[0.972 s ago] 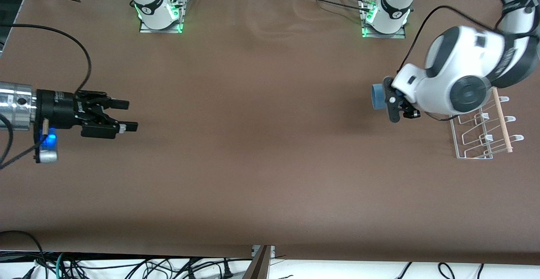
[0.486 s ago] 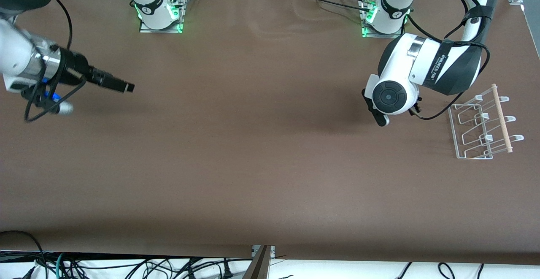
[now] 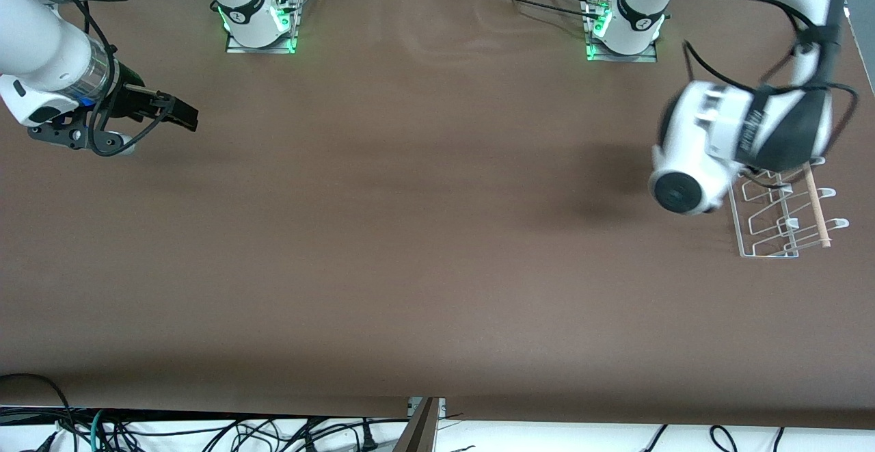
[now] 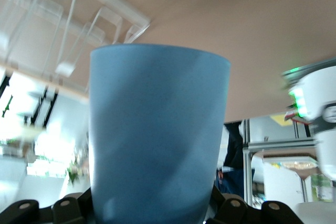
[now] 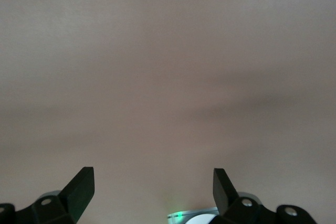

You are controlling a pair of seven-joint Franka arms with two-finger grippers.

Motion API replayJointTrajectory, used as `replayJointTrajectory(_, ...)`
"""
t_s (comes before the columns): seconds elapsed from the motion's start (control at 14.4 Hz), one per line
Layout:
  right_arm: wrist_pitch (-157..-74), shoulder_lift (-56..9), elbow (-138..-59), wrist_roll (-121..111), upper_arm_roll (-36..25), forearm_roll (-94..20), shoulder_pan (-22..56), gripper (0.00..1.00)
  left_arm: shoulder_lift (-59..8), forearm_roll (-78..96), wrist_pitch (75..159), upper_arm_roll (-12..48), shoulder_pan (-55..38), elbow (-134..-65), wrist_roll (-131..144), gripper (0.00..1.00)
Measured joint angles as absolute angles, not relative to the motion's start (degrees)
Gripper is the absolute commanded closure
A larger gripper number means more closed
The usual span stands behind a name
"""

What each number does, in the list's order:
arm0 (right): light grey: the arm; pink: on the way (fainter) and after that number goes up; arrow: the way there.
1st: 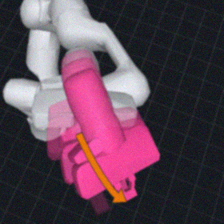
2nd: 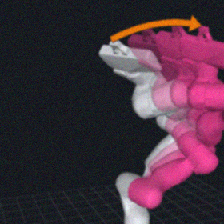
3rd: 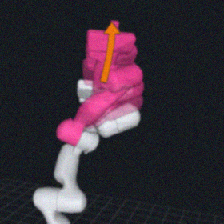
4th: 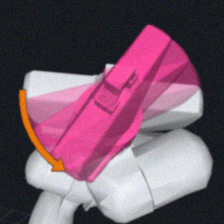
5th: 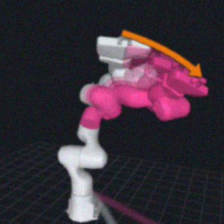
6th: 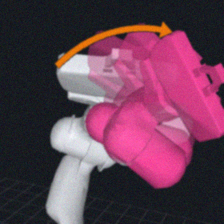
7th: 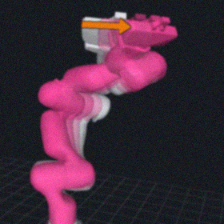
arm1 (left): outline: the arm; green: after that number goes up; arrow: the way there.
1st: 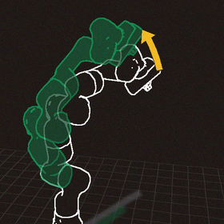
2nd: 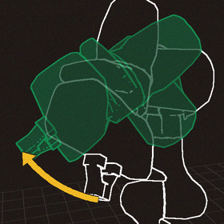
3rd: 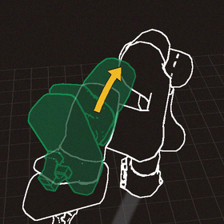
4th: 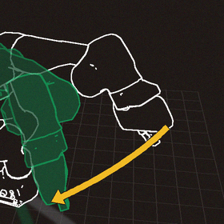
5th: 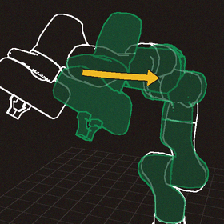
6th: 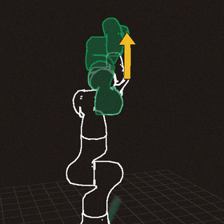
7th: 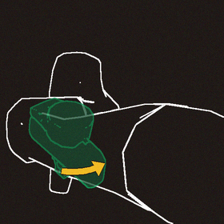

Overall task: Transfer cup to left arm and place on rack
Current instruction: 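Carry the cup with the left gripper down over the wire rack, then lower the cup onto the rack pegs and open the left gripper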

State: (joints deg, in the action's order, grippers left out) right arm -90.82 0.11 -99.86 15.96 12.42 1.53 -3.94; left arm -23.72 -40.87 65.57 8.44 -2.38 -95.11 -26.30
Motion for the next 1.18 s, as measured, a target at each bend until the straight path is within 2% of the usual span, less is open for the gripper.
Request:
replayJointTrajectory(0.28,-91.0,0.0,-100.1,13.7,12.4,2.1,-3.9,0.00,-27.0,-53.1,67.5,8.3,3.8,-95.0,-26.2,0.95)
replayJointTrajectory(0.49,-91.2,-0.3,-100.1,12.9,11.2,2.1,-3.1,0.00,-27.1,-53.6,70.3,8.4,6.4,-95.0,-26.1,0.94)
replayJointTrajectory(0.76,-91.4,-0.3,-100.1,11.1,5.2,2.1,1.0,0.00,-28.4,-53.6,72.7,8.4,9.6,-95.0,-26.1,0.94)
replayJointTrajectory(1.18,-91.7,-0.5,-100.1,11.0,4.9,2.1,1.5,0.00,-30.4,-53.6,74.1,8.6,9.8,-95.0,-25.9,0.94)
